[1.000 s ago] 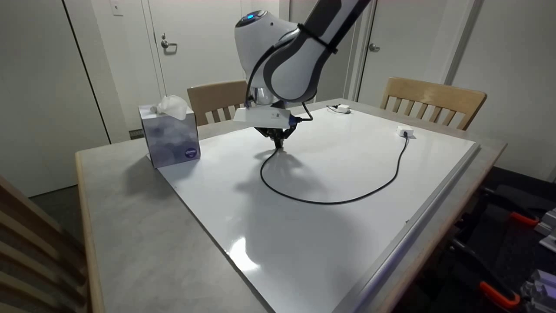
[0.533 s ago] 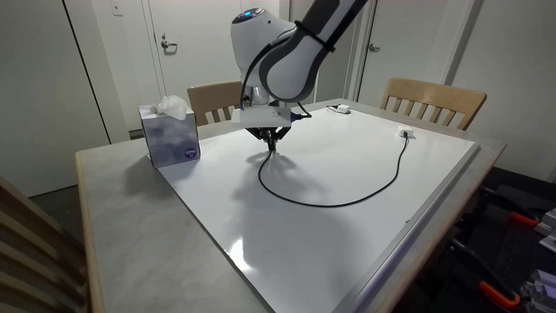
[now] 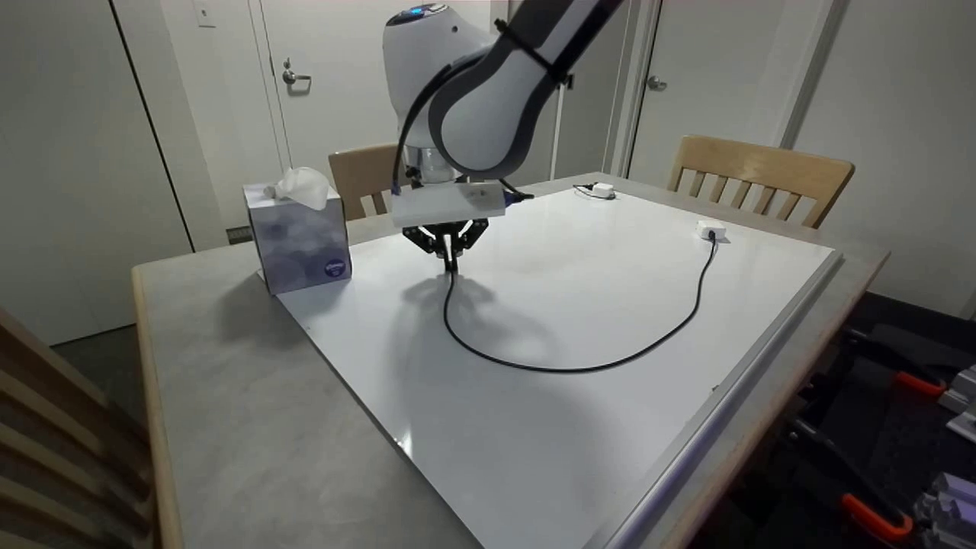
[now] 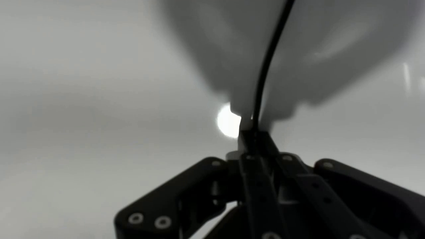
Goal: Lay the charger across the board
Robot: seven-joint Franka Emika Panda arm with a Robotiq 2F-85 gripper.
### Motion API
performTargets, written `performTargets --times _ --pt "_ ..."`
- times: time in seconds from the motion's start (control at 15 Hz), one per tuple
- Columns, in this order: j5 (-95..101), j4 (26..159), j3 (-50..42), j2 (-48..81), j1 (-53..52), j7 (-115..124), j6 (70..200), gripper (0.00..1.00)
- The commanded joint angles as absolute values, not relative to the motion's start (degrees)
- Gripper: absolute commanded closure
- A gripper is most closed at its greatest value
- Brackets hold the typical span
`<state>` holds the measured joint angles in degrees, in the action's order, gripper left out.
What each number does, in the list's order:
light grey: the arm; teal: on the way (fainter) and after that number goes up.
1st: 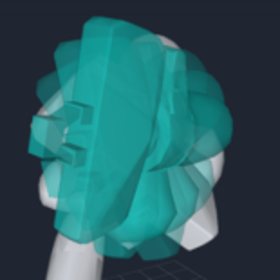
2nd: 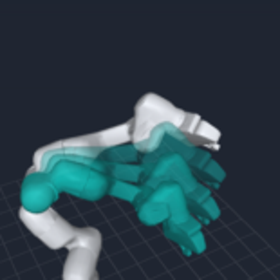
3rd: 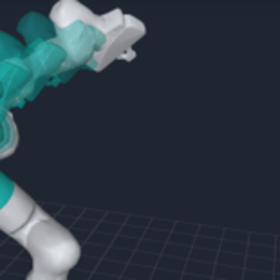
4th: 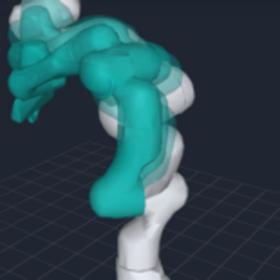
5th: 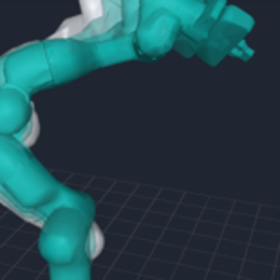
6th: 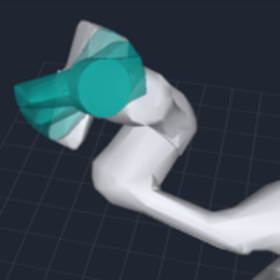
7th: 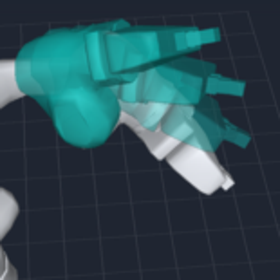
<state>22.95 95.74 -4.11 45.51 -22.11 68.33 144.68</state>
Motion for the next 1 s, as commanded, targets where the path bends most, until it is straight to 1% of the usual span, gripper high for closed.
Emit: performTargets --times 0.0,0.07,0.13,0.33,0.47,0.6,0.67,0.73,0.87,0.93 --pt "21.5 95.7 -5.4 45.6 -23.2 67.5 144.8 0.98" --pt "21.2 95.5 -4.2 45.8 -22.7 65.0 144.0 0.98" --pt "20.9 95.9 -2.4 45.8 -21.6 61.2 145.5 0.98" --pt "20.4 97.9 -0.5 45.1 -21.3 53.7 152.2 0.98" --pt "17.1 98.3 2.4 45.2 -20.1 46.7 153.5 0.98" --pt "13.9 97.9 4.6 45.5 -19.7 39.2 152.3 0.98" --pt "13.7 97.1 0.1 45.5 -23.2 43.9 152.0 0.98" --pt "12.7 97.0 0.3 45.5 -23.4 42.8 152.0 0.93" --pt "12.6 97.0 -0.5 45.5 -24.1 43.1 152.0 0.93" --pt "12.6 97.0 -0.6 45.5 -24.1 43.1 151.9 0.98"
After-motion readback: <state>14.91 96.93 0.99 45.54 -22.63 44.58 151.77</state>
